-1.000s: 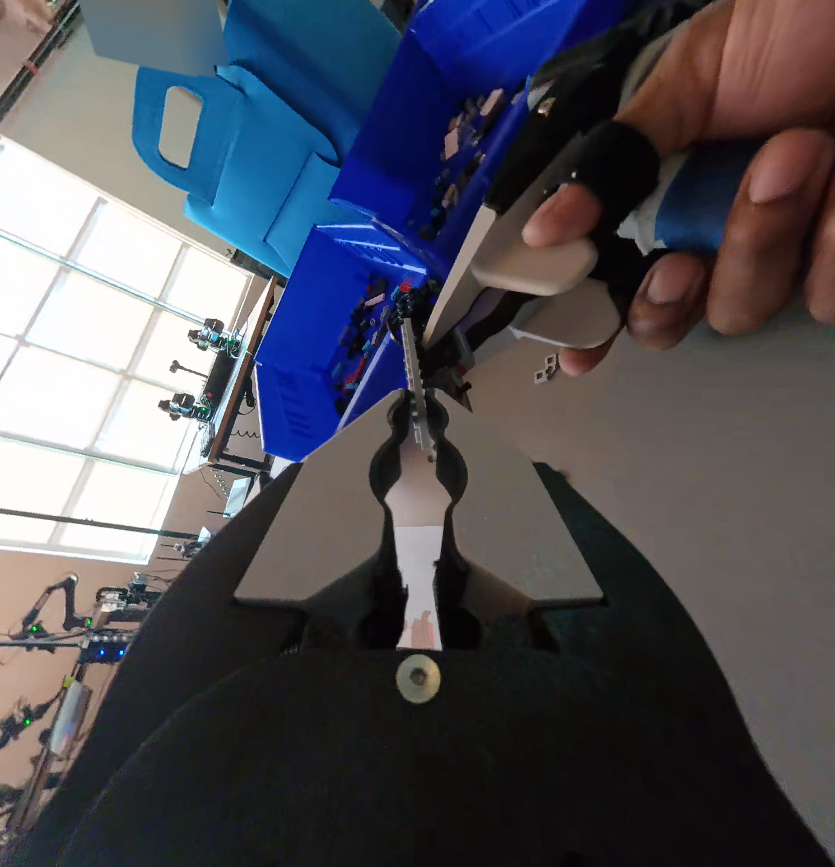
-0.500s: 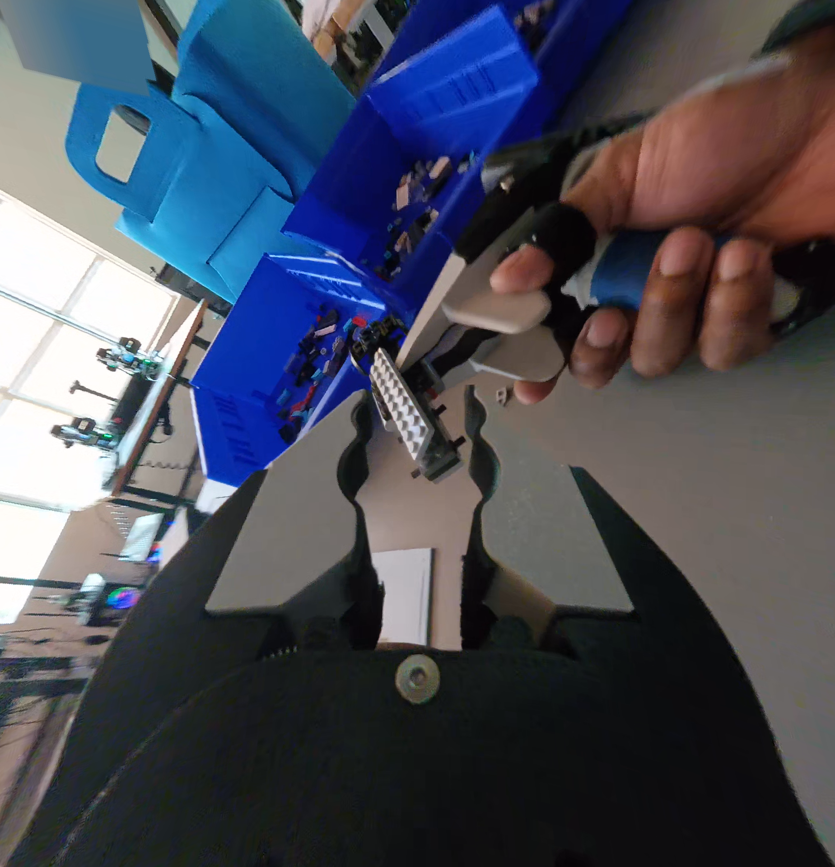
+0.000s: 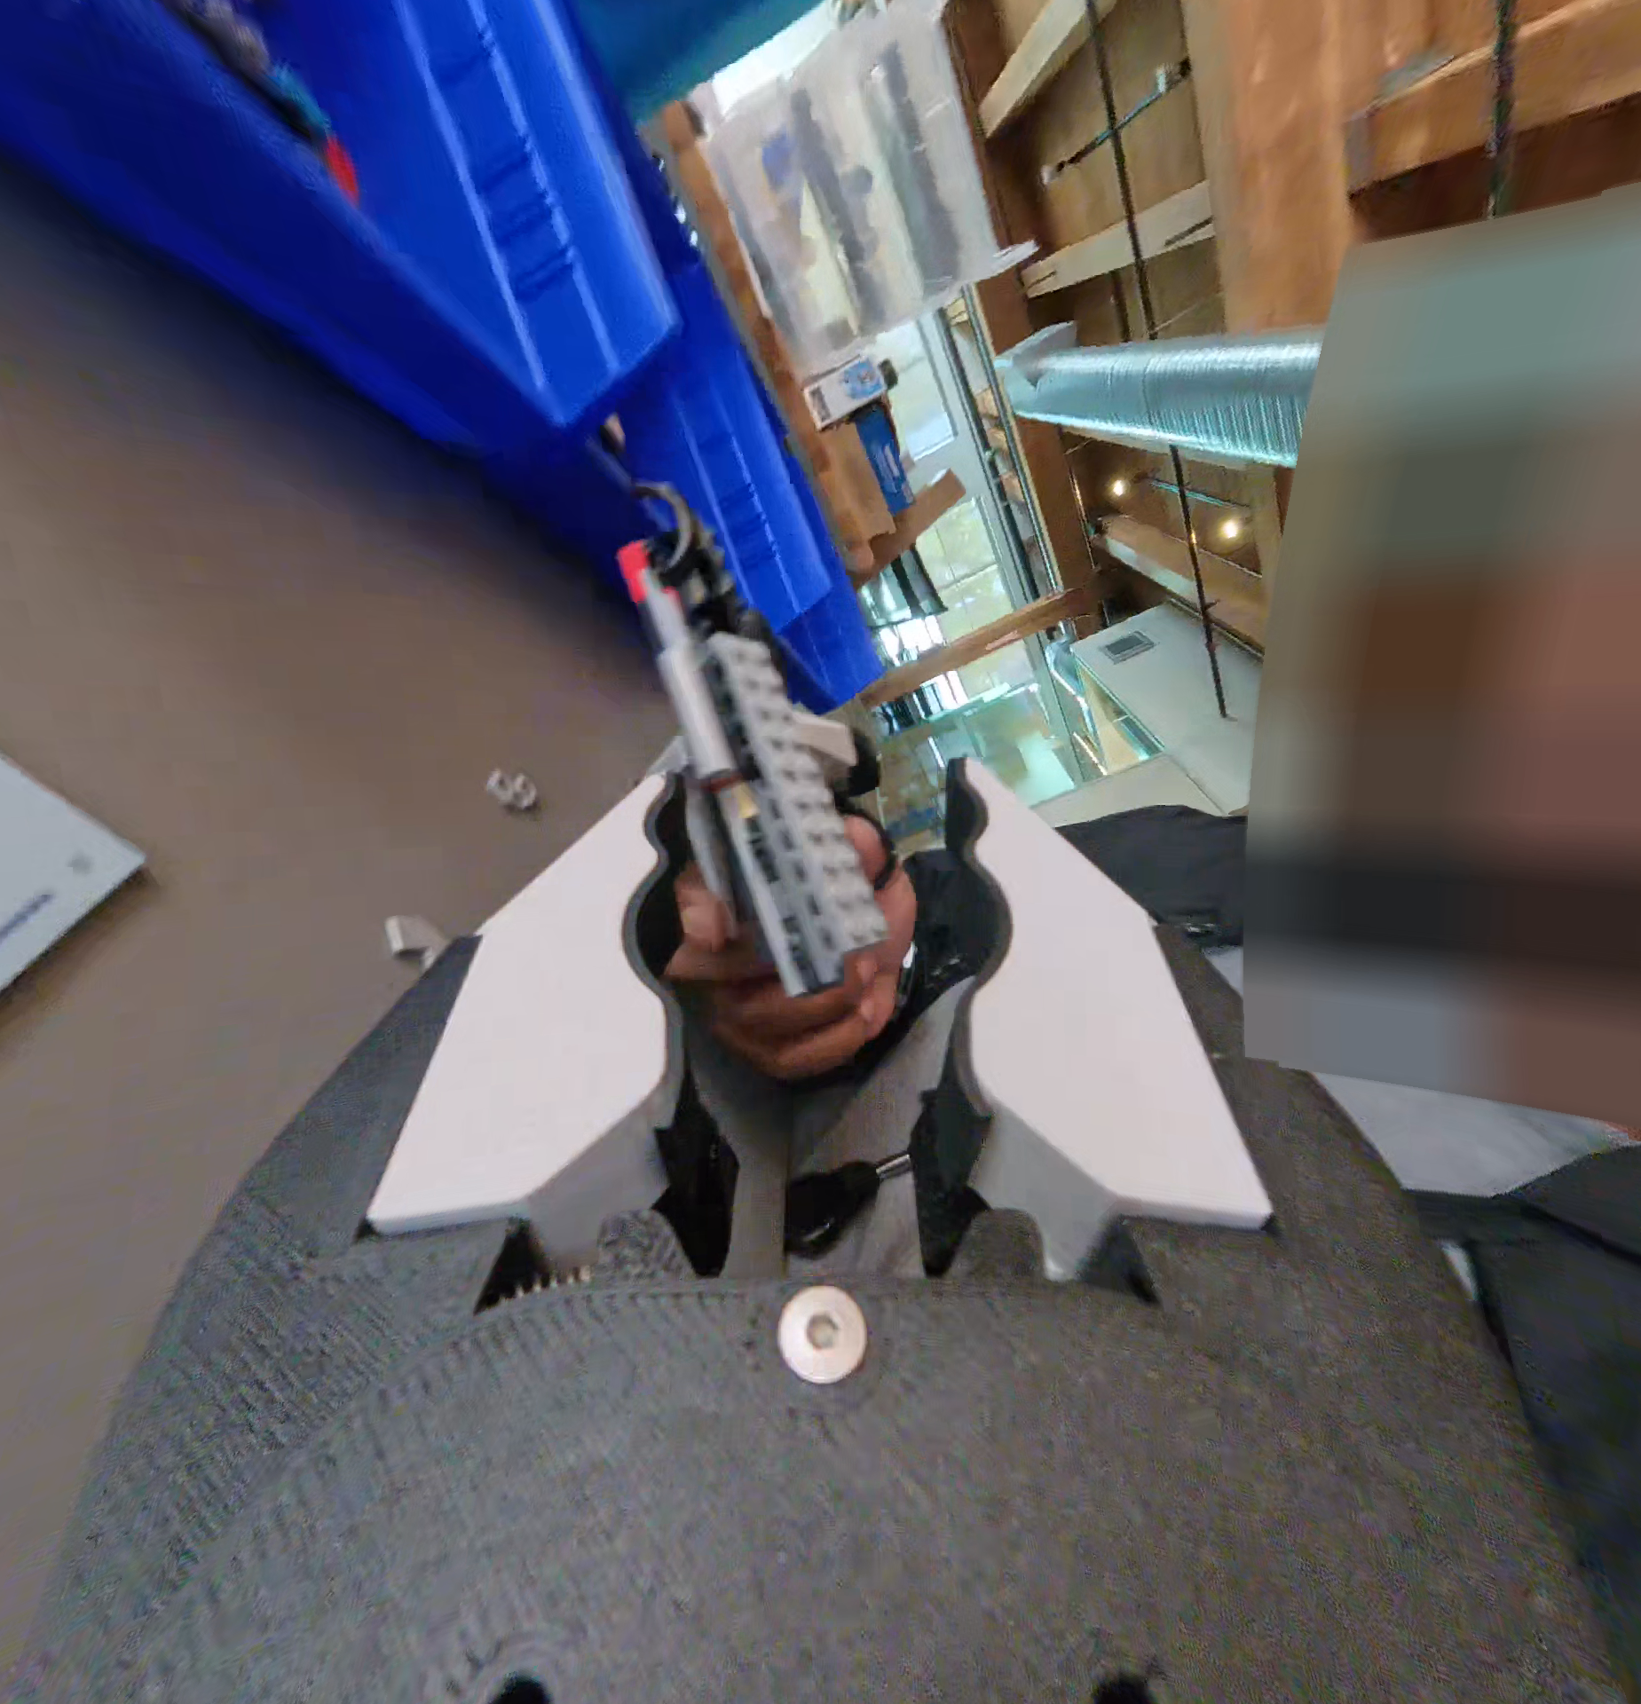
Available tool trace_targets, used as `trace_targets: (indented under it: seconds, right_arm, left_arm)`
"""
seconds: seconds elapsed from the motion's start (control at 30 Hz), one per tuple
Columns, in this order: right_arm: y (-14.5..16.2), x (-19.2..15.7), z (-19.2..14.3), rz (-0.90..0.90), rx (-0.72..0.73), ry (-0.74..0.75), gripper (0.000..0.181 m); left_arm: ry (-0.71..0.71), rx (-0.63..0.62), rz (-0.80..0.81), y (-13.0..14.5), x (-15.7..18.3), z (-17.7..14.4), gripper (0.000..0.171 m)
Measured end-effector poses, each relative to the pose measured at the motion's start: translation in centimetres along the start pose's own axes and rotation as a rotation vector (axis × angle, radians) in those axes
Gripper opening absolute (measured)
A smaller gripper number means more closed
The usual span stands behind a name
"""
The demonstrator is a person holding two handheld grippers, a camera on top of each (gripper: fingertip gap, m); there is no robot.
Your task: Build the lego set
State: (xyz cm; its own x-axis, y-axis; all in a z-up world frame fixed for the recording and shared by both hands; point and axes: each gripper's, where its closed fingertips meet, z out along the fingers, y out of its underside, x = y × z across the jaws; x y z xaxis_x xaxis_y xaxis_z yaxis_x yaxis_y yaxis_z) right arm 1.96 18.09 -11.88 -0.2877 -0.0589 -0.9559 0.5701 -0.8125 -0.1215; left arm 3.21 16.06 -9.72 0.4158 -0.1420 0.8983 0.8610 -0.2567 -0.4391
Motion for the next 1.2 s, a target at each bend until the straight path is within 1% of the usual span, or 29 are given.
trace_targets:
  seconds: [0.1,0.27,0.33,0.4,0.43,0.63,0.77,0.93,1.03,1.1,1.2]
  right_arm:
    - [0.4,-0.1,0.3,-0.003,-0.032,-0.006,0.018]
    - [1.0,-0.2,0.6,-0.012,-0.083,-0.014,0.018]
    - [1.3,-0.3,0.7,-0.015,-0.104,-0.017,0.018]
    - [1.5,-0.3,0.8,-0.016,-0.124,-0.020,0.019]
    - [1.5,-0.4,0.8,-0.019,-0.131,-0.025,0.018]
    - [1.7,-0.6,1.0,-0.052,-0.172,-0.033,0.019]
    - [1.5,-1.1,1.1,-0.047,-0.168,-0.070,0.023]
    - [1.7,-1.3,1.2,-0.059,-0.171,-0.085,0.022]
    - [1.6,-1.3,1.2,-0.064,-0.168,-0.084,0.022]
    - [1.5,-1.3,1.2,-0.067,-0.162,-0.078,0.023]
    - [1.4,-1.3,1.2,-0.081,-0.155,-0.072,0.024]
  left_arm:
    - [0.014,-0.059,-0.047,0.8,-1.2,0.8,0.058]
    - [0.075,-0.116,-0.078,0.7,-1.4,1.6,0.056]
    - [0.094,-0.145,-0.084,0.7,-1.4,1.7,0.050]
    - [0.120,-0.166,-0.091,0.7,-1.3,1.7,0.040]
    - [0.137,-0.169,-0.100,0.7,-1.3,1.7,0.039]
    - [0.239,-0.122,-0.165,0.3,-1.3,1.4,0.034]
    - [0.285,-0.067,-0.177,-0.2,-1.2,1.0,0.026]
    - [0.287,-0.049,-0.162,-0.2,-1.0,0.8,0.026]
    - [0.267,-0.030,-0.147,-0.3,-1.0,0.8,0.025]
    - [0.259,-0.007,-0.134,-0.4,-0.8,0.8,0.020]
    - [0.226,0.023,-0.097,-0.5,-0.7,0.8,0.020]
